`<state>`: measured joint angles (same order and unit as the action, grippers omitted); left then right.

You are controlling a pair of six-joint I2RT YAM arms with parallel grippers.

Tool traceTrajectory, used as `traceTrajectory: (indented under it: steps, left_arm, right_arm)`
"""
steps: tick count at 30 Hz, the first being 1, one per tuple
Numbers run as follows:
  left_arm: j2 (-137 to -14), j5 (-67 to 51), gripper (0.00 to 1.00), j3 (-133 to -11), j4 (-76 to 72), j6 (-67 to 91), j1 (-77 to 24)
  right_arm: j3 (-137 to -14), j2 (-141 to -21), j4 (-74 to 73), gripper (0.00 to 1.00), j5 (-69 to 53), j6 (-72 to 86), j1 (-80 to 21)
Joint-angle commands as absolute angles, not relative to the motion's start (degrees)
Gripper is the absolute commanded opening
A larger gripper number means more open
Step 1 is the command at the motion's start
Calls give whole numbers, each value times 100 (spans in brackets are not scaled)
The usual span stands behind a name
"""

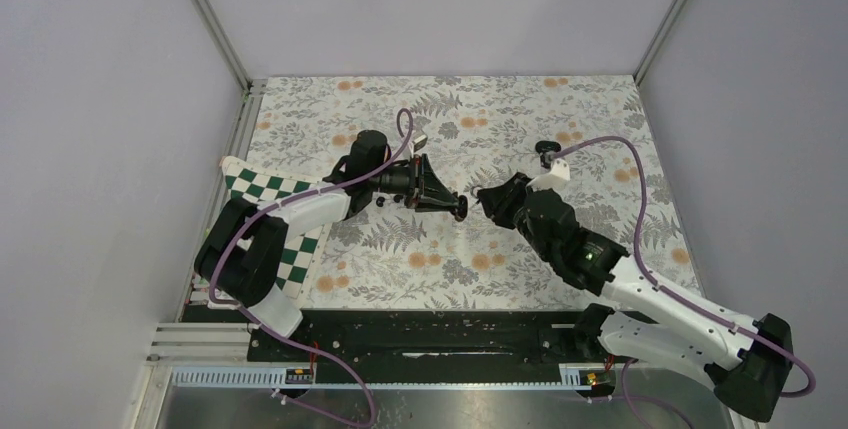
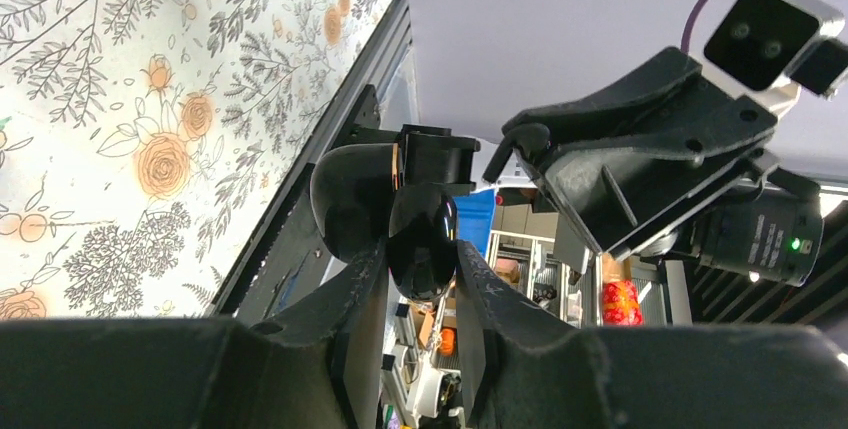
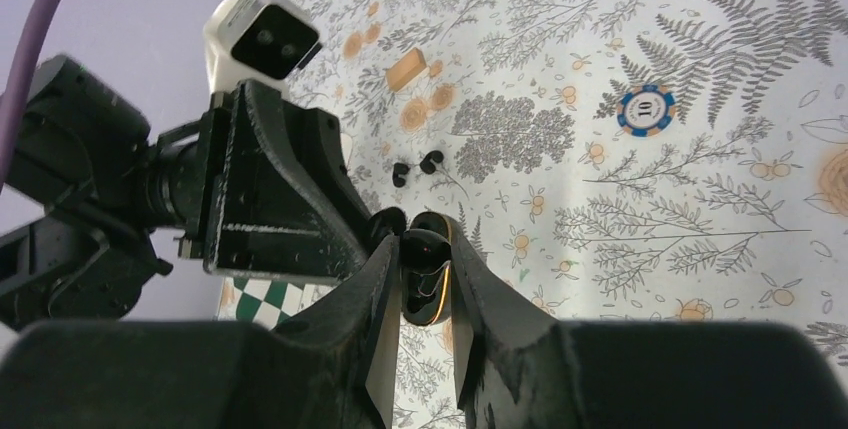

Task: Insert the wireless bluetooth earbuds into the charging case
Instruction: Insert the right earbud into the left side groove of the charging case.

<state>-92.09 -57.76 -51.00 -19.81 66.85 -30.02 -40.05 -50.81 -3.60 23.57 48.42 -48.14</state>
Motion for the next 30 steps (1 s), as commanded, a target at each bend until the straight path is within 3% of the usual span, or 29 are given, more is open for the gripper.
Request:
traceTrajectory:
  steps: [1, 4, 13, 22, 30]
  left_arm:
    - [-9028, -5734, 0, -5320, -1577, 6118, -3034]
    - [-8818, -5515, 0, -5402, -572, 5184, -3045]
    - [-8772, -5736, 0, -5744, 1174, 3105, -3058]
    - [-9113, -5971, 0, -6179, 1348, 3461, -3112]
    - [-9275, -6284, 0, -6104, 1059, 4132, -3136]
  right_arm:
    - [-3251, -4833, 1041, 0, 3299, 4279, -5373]
    - [-2414, -4548, 2170, 0, 3472, 4193, -5537]
    - [-2346, -3797, 1645, 0, 2837, 3300, -5533]
    - [-1764, -3370, 2250, 0, 1242, 2098, -5535]
    - [-1491, -2673, 2426, 0, 1252, 1699, -5536]
